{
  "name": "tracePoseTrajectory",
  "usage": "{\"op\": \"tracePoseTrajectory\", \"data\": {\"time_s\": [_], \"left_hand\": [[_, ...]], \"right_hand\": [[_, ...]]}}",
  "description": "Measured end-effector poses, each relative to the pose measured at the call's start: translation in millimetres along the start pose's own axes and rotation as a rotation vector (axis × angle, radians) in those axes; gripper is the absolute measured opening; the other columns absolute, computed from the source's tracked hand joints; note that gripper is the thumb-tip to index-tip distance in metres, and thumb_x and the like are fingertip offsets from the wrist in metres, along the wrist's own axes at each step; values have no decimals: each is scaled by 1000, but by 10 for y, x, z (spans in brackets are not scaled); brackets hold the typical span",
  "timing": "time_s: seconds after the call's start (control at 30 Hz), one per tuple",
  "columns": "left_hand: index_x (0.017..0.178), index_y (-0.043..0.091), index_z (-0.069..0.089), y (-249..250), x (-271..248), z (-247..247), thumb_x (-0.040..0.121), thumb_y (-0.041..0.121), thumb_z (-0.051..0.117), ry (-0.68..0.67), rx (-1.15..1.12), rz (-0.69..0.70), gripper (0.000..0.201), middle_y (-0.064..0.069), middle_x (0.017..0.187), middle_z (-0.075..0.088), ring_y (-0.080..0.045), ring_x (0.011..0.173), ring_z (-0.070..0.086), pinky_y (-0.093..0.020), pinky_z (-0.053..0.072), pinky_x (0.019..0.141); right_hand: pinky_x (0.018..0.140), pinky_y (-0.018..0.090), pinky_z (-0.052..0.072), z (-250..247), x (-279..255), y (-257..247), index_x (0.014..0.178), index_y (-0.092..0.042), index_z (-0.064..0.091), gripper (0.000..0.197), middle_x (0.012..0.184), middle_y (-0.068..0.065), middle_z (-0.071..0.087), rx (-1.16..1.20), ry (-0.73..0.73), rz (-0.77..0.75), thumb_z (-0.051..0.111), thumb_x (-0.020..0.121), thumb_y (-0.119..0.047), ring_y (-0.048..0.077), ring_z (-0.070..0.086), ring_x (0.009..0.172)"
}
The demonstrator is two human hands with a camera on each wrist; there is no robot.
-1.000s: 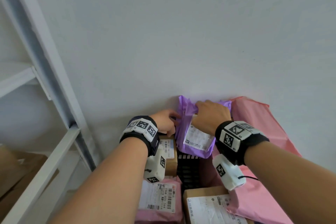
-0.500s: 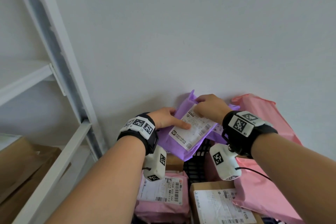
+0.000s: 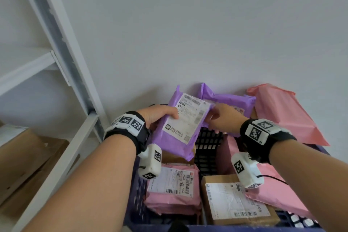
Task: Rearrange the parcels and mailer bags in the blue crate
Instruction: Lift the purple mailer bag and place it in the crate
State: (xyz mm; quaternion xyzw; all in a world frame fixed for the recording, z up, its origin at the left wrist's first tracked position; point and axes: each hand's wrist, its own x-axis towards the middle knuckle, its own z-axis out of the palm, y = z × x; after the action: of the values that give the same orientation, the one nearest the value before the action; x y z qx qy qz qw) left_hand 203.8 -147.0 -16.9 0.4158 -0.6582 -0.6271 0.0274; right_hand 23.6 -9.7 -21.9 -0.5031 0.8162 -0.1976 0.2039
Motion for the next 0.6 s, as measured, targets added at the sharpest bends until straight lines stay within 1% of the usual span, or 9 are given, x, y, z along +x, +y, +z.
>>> {"op": "tracePoseTrajectory", "data": {"time_s": [0.07,0.13,0.23,0.27,0.33,0.4,0.47,0.5,0.6], "left_hand": [[116,4,63,17,-5,20,71,21,68,15,-44,17,48,-15,106,72,-28,89,68,-34,57,81],[113,8,59,25,6,47,85,5,57,8,-68,35,28,-11,100,69,-24,83,65,-29,57,68],[120,6,58,11,31,113,81,-8,60,-8,-96,70,42,-18,115,68,-34,100,66,-42,56,85],[123,5,58,11,43,147,77,-10,63,-26,-104,84,49,-19,119,67,-36,108,65,-47,54,91],[127,5,58,35,80,244,75,-12,68,-83,-111,99,56,-18,123,67,-36,114,63,-50,51,98],[126,7,59,92,106,368,79,-10,69,-153,-49,104,51,-16,122,68,-32,113,65,-46,52,97],[122,8,62,139,149,480,81,-2,73,-182,108,95,43,-13,120,69,-28,111,66,-43,53,97],[119,10,64,152,185,517,81,3,74,-180,194,88,40,-11,120,69,-26,111,65,-41,52,98],[117,18,65,158,299,542,79,8,73,-124,442,83,39,-4,120,67,-20,115,61,-36,53,96]], "right_hand": [[46,20,49,47,0,-23,101,-14,62,23,92,12,73,176,-168,23,55,84,-1,21,68,65],[53,25,55,67,13,-20,116,-16,56,41,103,11,70,359,-263,43,60,80,4,22,70,77],[72,35,57,38,19,-16,125,-24,53,61,116,4,69,749,-350,23,71,70,-4,25,68,104],[73,34,57,12,6,-38,126,-24,54,61,118,3,69,849,-339,14,72,71,-6,24,67,106],[67,31,58,-40,22,-41,125,-13,58,48,116,10,70,956,-249,-25,72,80,-3,24,69,100],[75,39,60,-80,67,-19,120,-2,61,46,109,16,72,906,-135,-18,75,76,0,26,72,93],[86,48,56,-143,96,46,113,0,64,56,103,16,73,780,-74,40,85,61,-1,31,71,94],[87,48,56,-174,98,89,107,-1,67,51,100,16,74,703,-66,58,84,60,0,31,71,93],[84,37,56,-201,93,250,94,-5,70,25,96,8,74,448,-27,146,79,72,-1,24,71,88]]}}
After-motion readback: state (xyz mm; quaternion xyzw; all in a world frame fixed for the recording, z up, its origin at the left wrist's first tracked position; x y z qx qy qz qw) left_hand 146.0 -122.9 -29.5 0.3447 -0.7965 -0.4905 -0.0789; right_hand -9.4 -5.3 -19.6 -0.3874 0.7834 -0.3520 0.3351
